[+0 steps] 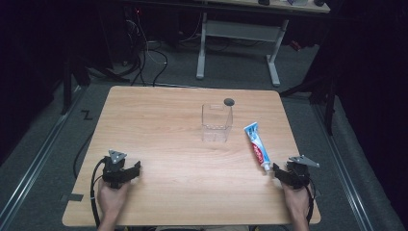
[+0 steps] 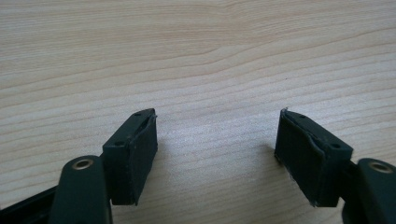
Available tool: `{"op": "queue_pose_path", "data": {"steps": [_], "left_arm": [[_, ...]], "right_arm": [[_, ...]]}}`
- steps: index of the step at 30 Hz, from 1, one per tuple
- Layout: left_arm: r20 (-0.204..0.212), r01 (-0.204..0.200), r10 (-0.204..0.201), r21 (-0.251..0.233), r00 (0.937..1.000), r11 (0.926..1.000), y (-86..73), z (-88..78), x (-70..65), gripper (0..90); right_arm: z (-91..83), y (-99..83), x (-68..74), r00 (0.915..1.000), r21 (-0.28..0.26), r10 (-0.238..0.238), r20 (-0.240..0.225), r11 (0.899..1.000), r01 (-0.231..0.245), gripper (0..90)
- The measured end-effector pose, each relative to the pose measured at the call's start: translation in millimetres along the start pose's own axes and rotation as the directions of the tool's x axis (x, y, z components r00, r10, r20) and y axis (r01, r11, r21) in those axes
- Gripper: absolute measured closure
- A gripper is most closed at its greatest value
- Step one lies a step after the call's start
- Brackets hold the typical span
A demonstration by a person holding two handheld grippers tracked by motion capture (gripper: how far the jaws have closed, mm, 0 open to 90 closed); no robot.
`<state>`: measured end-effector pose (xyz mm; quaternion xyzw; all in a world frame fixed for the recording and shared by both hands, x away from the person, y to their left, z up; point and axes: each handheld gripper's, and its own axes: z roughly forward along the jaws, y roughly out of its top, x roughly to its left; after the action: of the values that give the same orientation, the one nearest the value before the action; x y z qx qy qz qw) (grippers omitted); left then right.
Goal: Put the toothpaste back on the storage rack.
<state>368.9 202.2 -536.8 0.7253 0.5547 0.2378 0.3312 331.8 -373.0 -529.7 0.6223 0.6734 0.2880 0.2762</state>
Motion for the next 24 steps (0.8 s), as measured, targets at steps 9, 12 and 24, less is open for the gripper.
{"op": "queue_pose_path", "data": {"steps": [9,12,24], "left_arm": [[-0.002,0.001,-0.001,0.000,1.0000,1.0000,0.2,0.2,-0.1,30.0],[-0.002,0.001,-0.001,0.000,1.0000,1.0000,0.2,0.2,-0.1,30.0],[0.004,0.008,-0.008,-0.002,1.0000,1.0000,0.0,0.0,0.8,29.9]], "right_arm": [[-1.4,-0.6,0.4,1.0000,-0.004,-0.006,0.002,1.000,0.006,46.3],[-2.8,-0.5,0.4,1.0000,0.004,-0.005,-0.001,1.000,0.005,49.6],[-20.2,6.0,9.4,0.9985,-0.054,-0.047,-0.027,0.997,0.045,52.4]]}}
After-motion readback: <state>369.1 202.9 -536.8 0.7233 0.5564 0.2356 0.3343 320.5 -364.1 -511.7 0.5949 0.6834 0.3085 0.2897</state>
